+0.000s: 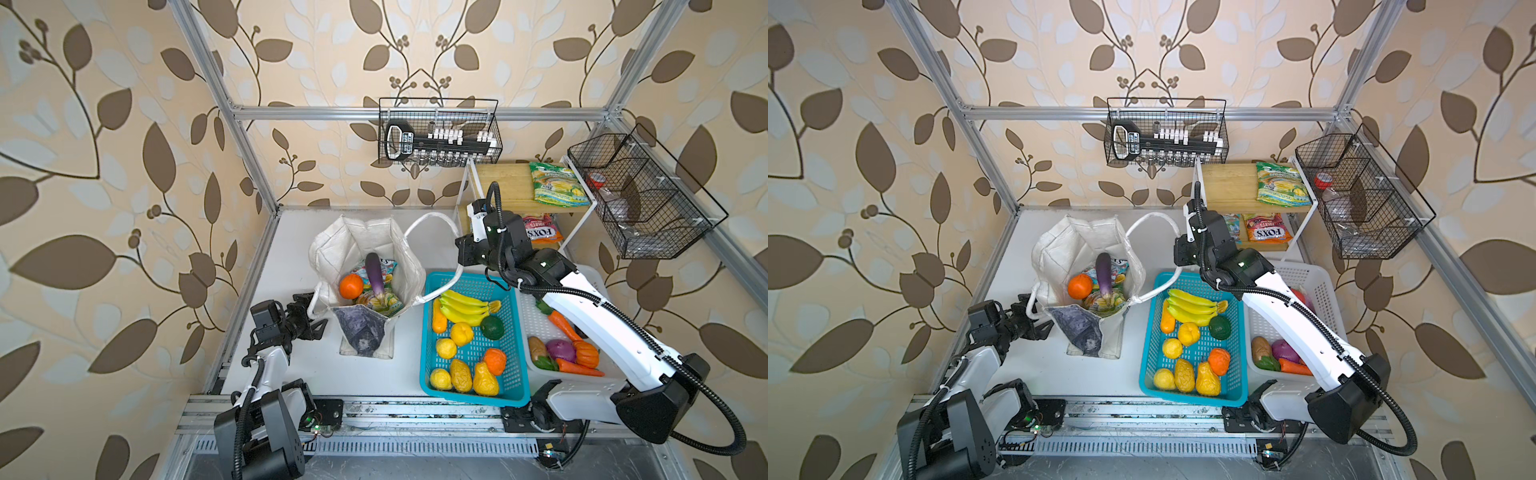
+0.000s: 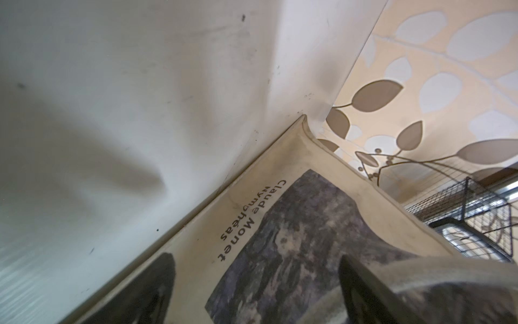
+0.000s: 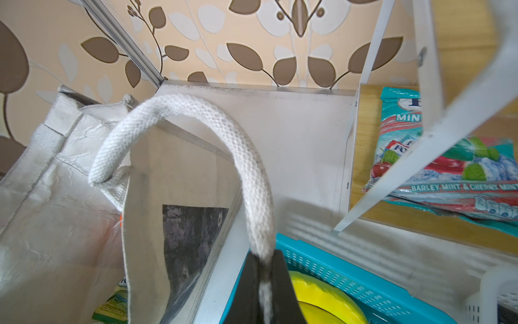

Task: Place the food into the grocery bag and tie it

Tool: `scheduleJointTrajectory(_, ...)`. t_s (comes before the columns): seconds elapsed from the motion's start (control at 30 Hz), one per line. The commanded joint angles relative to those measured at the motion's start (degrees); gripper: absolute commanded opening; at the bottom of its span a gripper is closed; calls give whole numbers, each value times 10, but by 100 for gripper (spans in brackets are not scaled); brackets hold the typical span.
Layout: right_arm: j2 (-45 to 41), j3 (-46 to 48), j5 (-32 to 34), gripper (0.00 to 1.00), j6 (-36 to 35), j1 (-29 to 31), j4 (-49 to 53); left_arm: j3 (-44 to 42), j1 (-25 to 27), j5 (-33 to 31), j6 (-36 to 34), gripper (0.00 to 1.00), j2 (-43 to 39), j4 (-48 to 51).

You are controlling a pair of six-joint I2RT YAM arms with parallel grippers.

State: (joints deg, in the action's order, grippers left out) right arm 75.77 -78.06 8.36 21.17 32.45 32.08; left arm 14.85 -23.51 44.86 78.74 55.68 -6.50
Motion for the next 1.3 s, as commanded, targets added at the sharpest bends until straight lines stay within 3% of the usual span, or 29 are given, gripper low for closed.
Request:
scheduleJointTrajectory(0.0, 10, 10, -4, 0, -4, -1, -14, 28, 46, -4, 30, 86, 11, -105)
scheduleJointTrajectory(0.1, 14, 9, -2, 0, -3, -1, -15, 45, 77, -32, 35, 87, 31, -115)
scheduleJointTrajectory(0.23, 14, 12, 0, 0, -6, -3, -12, 40, 77, -25, 50, 84, 24, -129)
scheduleJointTrajectory(0.33, 16, 12, 3, 0, -7, -5, -11, 5, 72, -38, 88, 88, -25, -131)
scheduleJointTrajectory(0.47, 21, 15, -8, 0, -2, -5, -12, -3, 72, -61, 88, 84, -104, -83)
scheduleJointTrajectory(0.7, 23, 19, -4, 0, 1, -5, -14, -9, 83, -30, 78, 80, -154, -18)
scheduleJointTrajectory(0.83, 24, 17, -12, 0, 8, -4, -16, -2, 81, -60, 47, 57, -129, -20)
scheduleJointTrajectory(0.9, 20, 17, -10, 0, 7, -2, -14, 17, 74, -66, 22, 38, -107, -10)
scheduleJointTrajectory(1.03, 9, 11, 4, 0, -1, -2, -2, 104, 32, -98, -84, 4, -128, 133)
scheduleJointTrajectory(1.07, 5, 10, 6, 0, -3, -3, 0, 129, 27, -110, -108, 0, -138, 162)
scheduleJointTrajectory(1.27, 5, -6, 7, 0, -10, -1, 11, 271, 21, -178, -241, 0, -156, 322)
